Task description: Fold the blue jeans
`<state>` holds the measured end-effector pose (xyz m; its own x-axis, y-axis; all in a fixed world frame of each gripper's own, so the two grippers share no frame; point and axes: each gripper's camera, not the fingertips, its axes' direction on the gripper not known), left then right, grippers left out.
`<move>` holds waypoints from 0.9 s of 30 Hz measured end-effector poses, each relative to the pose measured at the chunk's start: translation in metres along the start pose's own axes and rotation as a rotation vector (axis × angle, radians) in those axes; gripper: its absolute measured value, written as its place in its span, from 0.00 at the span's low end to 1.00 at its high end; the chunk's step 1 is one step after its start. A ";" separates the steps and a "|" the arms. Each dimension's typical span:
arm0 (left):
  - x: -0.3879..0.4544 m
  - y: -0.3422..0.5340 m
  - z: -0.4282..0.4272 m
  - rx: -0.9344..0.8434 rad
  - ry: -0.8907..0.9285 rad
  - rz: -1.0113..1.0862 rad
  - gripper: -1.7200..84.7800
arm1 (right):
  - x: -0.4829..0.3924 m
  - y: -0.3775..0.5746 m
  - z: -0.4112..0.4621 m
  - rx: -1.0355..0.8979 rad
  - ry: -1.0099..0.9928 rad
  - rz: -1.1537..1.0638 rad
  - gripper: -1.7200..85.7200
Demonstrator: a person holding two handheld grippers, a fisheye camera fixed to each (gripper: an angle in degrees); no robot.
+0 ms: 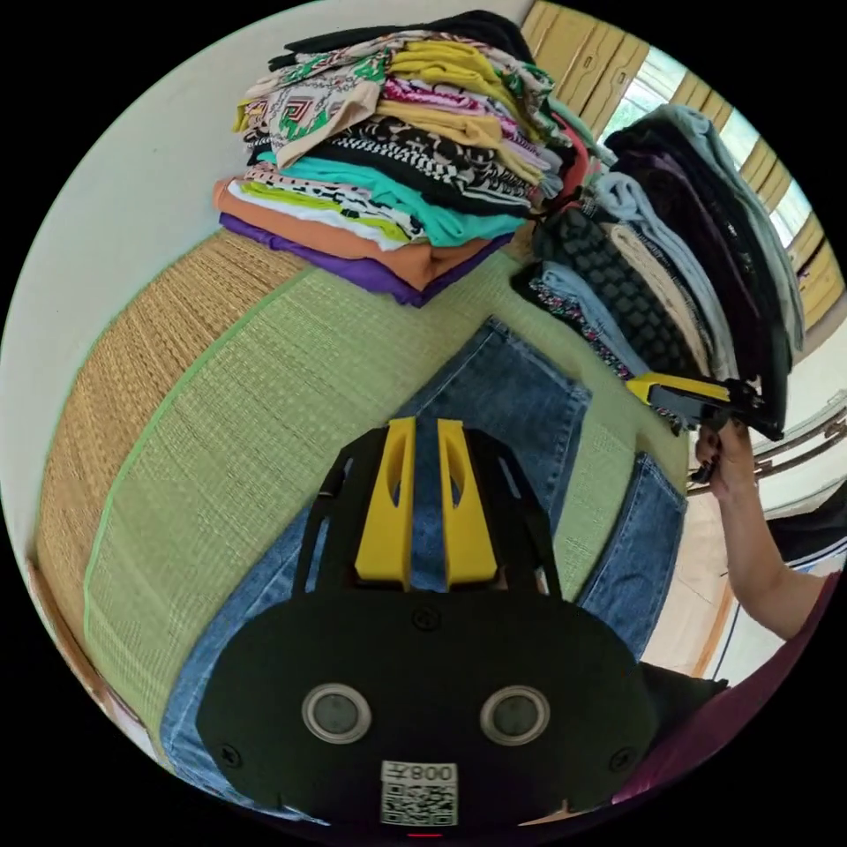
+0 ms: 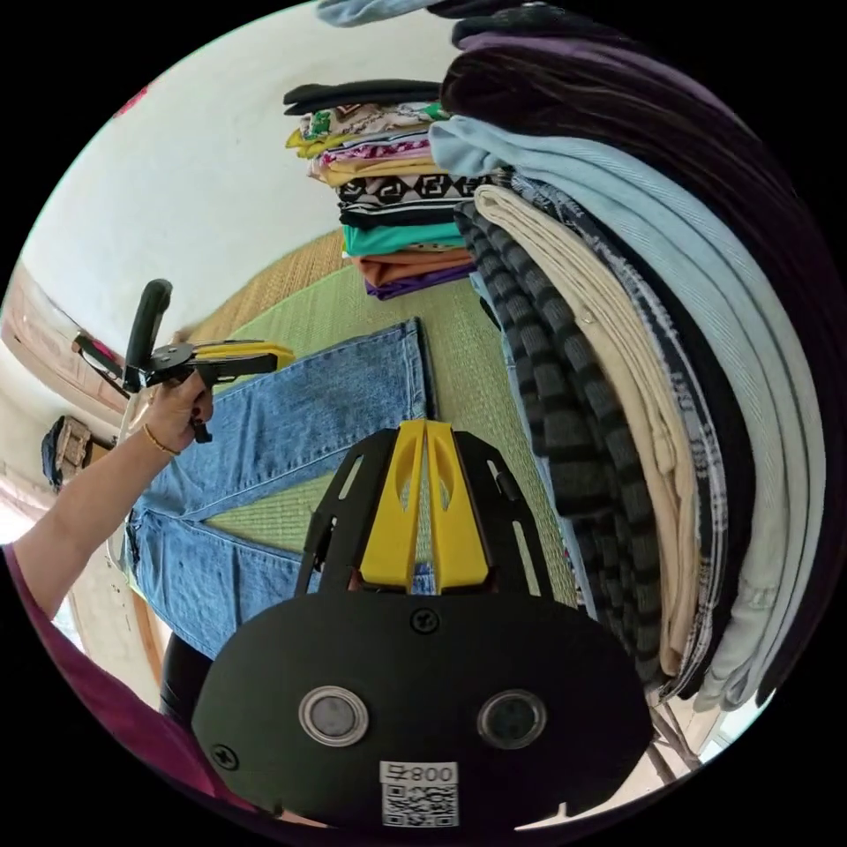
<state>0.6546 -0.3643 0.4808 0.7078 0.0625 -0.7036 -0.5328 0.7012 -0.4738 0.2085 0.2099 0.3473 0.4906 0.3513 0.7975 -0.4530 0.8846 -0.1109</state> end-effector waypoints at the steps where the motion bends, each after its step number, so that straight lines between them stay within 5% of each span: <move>1: 0.009 0.008 -0.007 0.034 0.115 0.028 0.09 | 0.000 0.008 -0.006 0.002 0.005 -0.001 0.03; 5: 0.069 0.058 -0.009 -0.102 0.245 0.216 0.12 | -0.002 0.084 -0.037 -0.044 0.088 0.022 0.11; 11: 0.110 0.118 -0.005 -0.301 0.135 0.271 0.12 | -0.007 0.155 -0.027 -0.189 0.143 0.094 0.13; 27: 0.109 0.138 -0.100 -0.193 0.129 0.093 0.06 | 0.002 0.145 -0.053 -0.169 0.053 0.196 0.05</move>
<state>0.6117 -0.3312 0.2861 0.5930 0.0203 -0.8049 -0.6805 0.5470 -0.4876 0.1833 0.3549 0.3011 0.4462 0.5326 0.7192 -0.4150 0.8352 -0.3609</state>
